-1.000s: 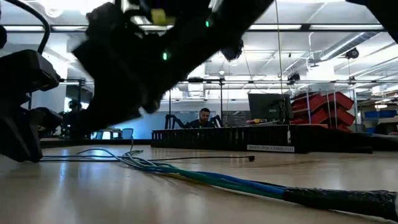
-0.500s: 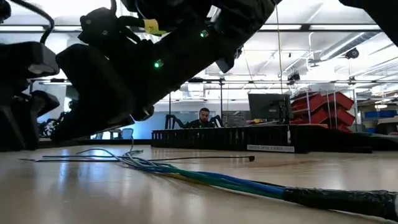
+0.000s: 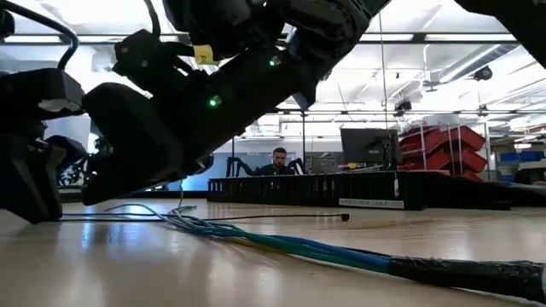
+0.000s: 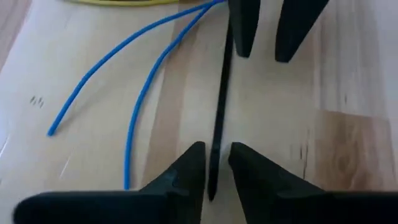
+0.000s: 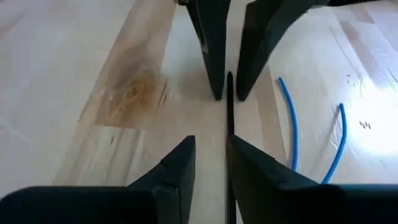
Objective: Ziptie cables
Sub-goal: Wrap the zip tie around the cable bundle
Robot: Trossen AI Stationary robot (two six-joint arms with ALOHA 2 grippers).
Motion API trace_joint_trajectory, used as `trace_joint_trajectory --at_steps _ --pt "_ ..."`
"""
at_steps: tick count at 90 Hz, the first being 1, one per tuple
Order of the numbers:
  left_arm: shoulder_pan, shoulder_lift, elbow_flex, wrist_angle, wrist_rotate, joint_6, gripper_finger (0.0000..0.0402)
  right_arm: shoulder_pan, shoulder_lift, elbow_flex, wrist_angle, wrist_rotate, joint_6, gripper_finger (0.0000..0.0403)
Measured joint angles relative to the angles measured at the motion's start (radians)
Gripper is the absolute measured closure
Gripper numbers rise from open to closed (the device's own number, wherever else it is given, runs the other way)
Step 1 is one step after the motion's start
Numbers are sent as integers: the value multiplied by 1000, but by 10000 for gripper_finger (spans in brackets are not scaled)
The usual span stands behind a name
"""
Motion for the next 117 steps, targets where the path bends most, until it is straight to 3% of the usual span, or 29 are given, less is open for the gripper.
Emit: trace_joint_trajectory --at_steps 8,31,61,89,103,117 --pt "1 -4 -1 1 11 -3 395 -1 0 0 1 27 6 341" --pt "1 -94 22 -33 21 34 401 -5 0 0 0 27 2 352" --pt "0 -157 64 -20 11 137 401 -5 0 0 -17 -9 -11 310" --pt "0 -153 63 -20 7 129 401 -3 0 0 -46 -22 -50 292" --pt "0 -153 59 -21 59 111 401 -6 0 0 -88 -35 -39 288" --pt "-1 -153 55 -47 61 59 396 -12 0 -6 -88 -40 -28 306"
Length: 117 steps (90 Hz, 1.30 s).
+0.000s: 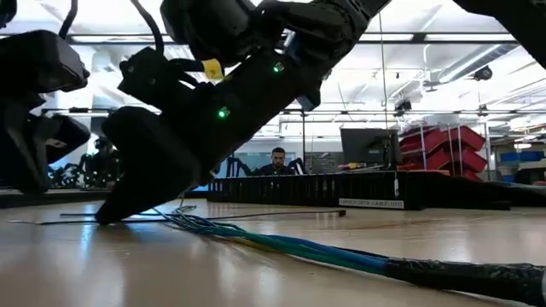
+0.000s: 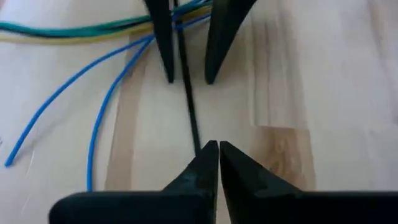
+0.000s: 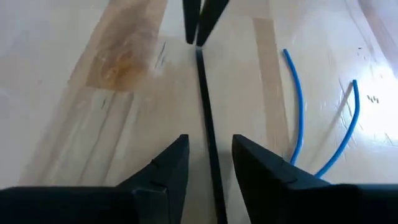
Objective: Ziptie cables
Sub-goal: Wrap the zip tie around the cable bundle
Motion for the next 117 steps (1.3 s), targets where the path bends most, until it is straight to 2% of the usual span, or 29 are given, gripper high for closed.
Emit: trace_joint_trajectory --at_steps 21,42,55,67,85,105,117 --pt "-1 0 -14 -27 19 -74 350 -9 -3 -3 -47 -4 0 394" --pt "-1 61 -21 -8 15 -124 273 -10 -3 -5 -46 1 0 401" --pt "-2 135 -18 11 7 -141 255 -10 -3 -5 -46 1 8 401" --pt "-1 179 -16 37 -10 -141 279 -10 -3 -6 -45 2 11 402" --pt "0 191 -16 30 -17 -145 388 -10 -2 -7 -39 2 18 402" --pt "0 186 -10 17 -4 -131 400 -10 -8 -9 -25 5 -24 396" --pt "0 147 15 -2 5 -73 401 -12 -35 -12 -25 16 -46 377"
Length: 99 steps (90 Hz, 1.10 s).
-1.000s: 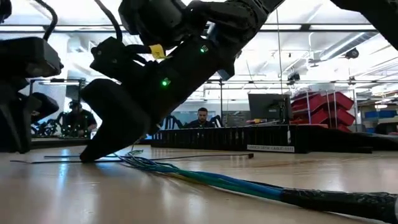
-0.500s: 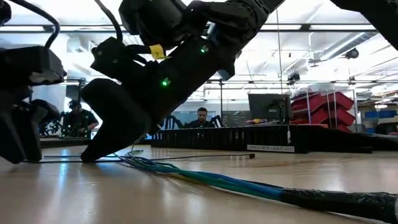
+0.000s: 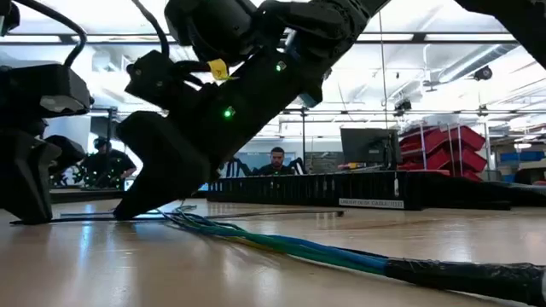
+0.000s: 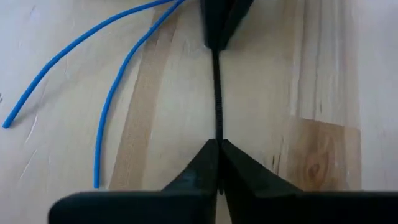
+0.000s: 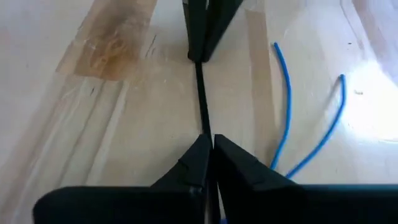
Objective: Ziptie cables
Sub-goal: Wrap the zip tie around the cable bundle
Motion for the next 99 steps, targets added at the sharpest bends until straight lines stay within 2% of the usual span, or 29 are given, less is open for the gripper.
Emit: trace_joint_trajectory --at_steps 23,31,40,56,81,99 --pt "-2 -54 39 -32 -9 76 401 0 7 18 44 -16 18 318" --pt "-2 -50 39 -39 -18 72 401 0 25 18 60 -83 15 308" --pt "-2 -50 40 -33 -26 72 401 0 41 18 77 -113 23 305" --pt "-2 -51 48 -30 -35 66 401 -4 52 18 90 -108 39 325" --pt "-2 -54 55 -24 -32 66 401 -12 52 19 79 -107 39 397" --pt "-2 -55 53 -81 12 -6 389 -12 52 19 76 -107 38 387"
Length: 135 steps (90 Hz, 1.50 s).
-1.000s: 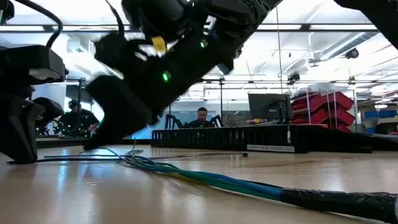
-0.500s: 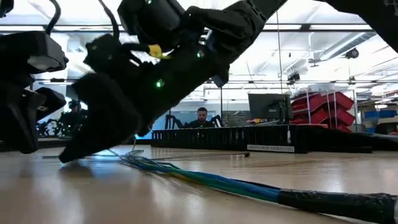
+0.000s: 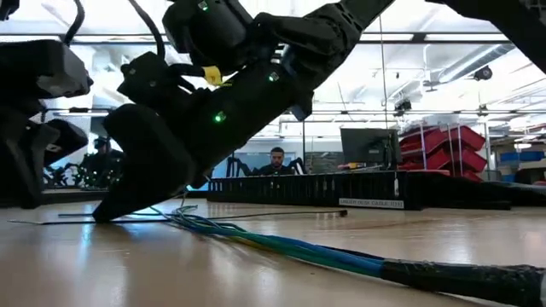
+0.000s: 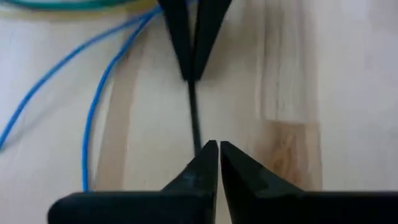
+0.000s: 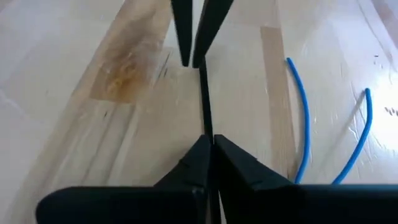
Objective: Ziptie cables
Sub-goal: Wrap the zip tie around the cable bundle
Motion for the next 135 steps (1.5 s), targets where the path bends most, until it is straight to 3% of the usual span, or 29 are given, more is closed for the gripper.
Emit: trace_joint_trajectory --at_steps 33,44,55,78,135 --pt "0 3 -20 -13 0 -24 273 0 0 0 -1 0 0 370" --pt "0 3 -38 9 -1 -37 256 0 0 0 -1 0 0 376" --pt "0 0 -70 59 5 -45 281 0 0 1 -1 0 0 379" --pt "0 1 -111 89 39 -46 393 1 0 1 -2 46 0 380" --pt "-2 1 -52 20 1 42 401 -1 -8 19 7 44 27 292"
